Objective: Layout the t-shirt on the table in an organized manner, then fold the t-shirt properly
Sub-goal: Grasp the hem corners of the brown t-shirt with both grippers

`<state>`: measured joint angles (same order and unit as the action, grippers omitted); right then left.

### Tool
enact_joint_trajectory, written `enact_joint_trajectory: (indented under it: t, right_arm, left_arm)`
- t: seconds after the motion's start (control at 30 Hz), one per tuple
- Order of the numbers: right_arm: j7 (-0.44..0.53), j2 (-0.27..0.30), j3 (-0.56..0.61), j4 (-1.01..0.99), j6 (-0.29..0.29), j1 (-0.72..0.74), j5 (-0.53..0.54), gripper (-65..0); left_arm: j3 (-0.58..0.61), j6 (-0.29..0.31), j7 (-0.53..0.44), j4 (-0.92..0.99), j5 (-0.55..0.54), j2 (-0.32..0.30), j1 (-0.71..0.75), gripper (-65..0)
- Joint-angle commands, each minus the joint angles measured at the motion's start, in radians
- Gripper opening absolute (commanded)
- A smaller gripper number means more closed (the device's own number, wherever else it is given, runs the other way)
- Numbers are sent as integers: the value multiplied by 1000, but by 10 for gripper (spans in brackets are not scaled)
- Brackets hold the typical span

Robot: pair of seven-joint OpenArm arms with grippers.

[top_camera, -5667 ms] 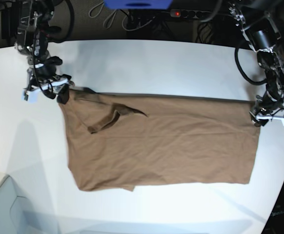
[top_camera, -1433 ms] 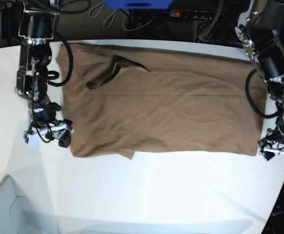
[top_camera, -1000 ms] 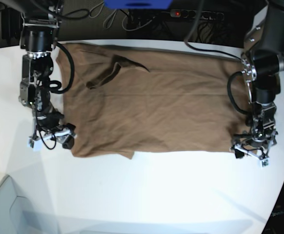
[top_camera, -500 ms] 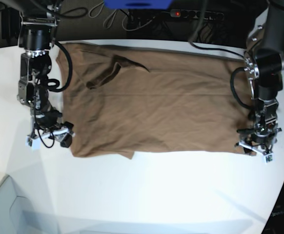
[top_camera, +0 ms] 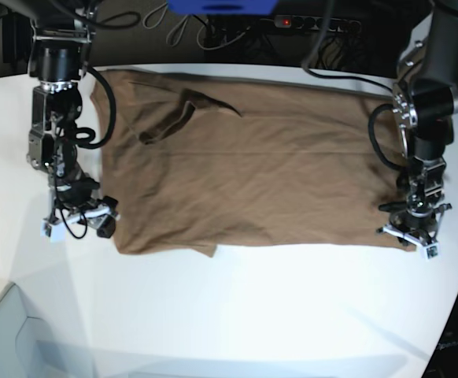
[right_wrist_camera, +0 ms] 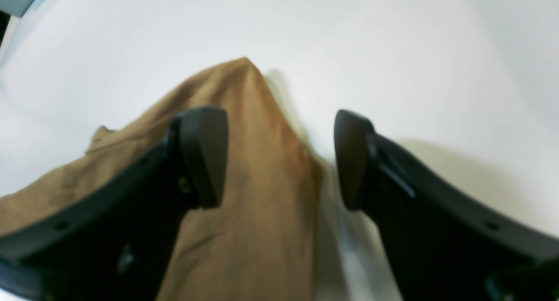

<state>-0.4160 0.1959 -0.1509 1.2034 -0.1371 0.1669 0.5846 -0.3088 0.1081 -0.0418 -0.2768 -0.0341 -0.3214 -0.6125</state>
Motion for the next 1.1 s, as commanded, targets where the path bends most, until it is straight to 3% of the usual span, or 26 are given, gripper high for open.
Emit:
enact_joint_trajectory:
  t: [0.0,0.17,0.43,0.73,1.07]
  right_arm:
    - [24,18,-5,19,-14,18,11,-265]
    - [26,24,-5,19,-14,21,11,-264]
    - [24,17,0,2,-16,70,11,-262]
    - [33,46,227,-185,-16,254,11,-261]
    - [116,78,330,-316,-16,313,11,-261]
  left_arm:
    - [-2,2,10,-5,0,-12,-27,-519]
    - [-2,2,10,3,0,-11,-27,-650]
    - [-3,2,16,-5,-2,-5,-27,-647]
    - [1,2,16,-5,-2,-5,-27,-647]
    - [3,2,16,-5,-2,-5,-25,-647]
